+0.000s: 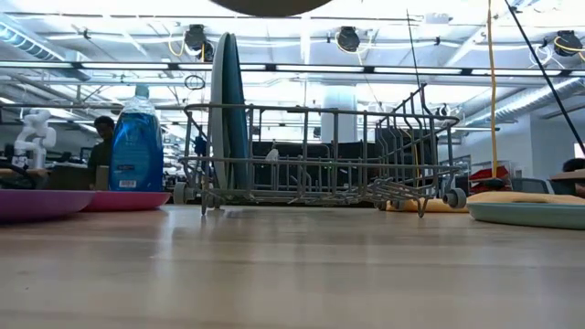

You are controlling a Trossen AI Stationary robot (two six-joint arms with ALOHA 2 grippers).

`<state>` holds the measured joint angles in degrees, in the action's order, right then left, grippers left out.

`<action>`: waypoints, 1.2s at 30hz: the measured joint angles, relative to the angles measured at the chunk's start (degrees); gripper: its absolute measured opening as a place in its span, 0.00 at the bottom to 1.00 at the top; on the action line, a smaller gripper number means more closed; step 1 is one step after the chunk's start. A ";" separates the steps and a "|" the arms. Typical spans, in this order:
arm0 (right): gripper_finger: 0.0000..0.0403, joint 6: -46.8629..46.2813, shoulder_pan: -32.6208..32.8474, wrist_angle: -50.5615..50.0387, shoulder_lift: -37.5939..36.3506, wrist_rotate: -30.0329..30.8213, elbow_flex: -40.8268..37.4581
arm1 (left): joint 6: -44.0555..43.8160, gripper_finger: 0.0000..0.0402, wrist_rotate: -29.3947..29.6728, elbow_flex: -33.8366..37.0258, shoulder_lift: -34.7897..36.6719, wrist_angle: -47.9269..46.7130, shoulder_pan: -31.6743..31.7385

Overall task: Sort dishes
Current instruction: Put the gray plate into the dish rack

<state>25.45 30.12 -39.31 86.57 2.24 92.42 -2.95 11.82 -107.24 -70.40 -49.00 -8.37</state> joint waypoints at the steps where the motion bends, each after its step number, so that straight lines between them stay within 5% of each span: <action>1: 0.00 -1.21 0.00 -0.44 -0.95 1.70 0.00 | 0.55 0.40 -0.38 0.00 0.10 1.30 -0.28; 10: 0.00 -7.78 4.14 -0.95 -7.78 19.23 0.00 | 3.31 0.40 -1.21 0.00 0.40 4.77 -2.42; 14: 0.00 -13.89 6.73 -0.52 -9.31 34.81 -0.23 | 3.31 0.40 -1.14 0.00 0.40 4.73 -3.17; 17: 0.00 -19.25 7.81 2.57 -10.01 44.64 -3.09 | 3.34 0.40 -1.06 0.00 0.40 4.70 -3.75; 21: 0.00 -23.28 7.83 12.88 -10.06 50.41 -9.98 | 3.40 0.40 -0.84 0.00 0.40 4.79 -3.78; 28: 0.00 -18.96 2.29 51.35 -10.04 51.14 -27.04 | 3.40 0.40 0.25 0.00 0.27 5.03 -3.78; 32: 0.00 -18.74 -2.76 74.93 -10.04 44.26 -36.93 | 3.40 0.40 0.27 0.00 0.27 5.04 -3.78; 36: 0.00 -26.19 -8.42 84.13 -10.06 42.72 -44.25 | 3.86 0.40 0.27 0.00 0.27 5.03 -3.78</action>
<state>-0.75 21.69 44.82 76.51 44.96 48.17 0.91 12.10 -107.24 -70.13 -43.97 -12.14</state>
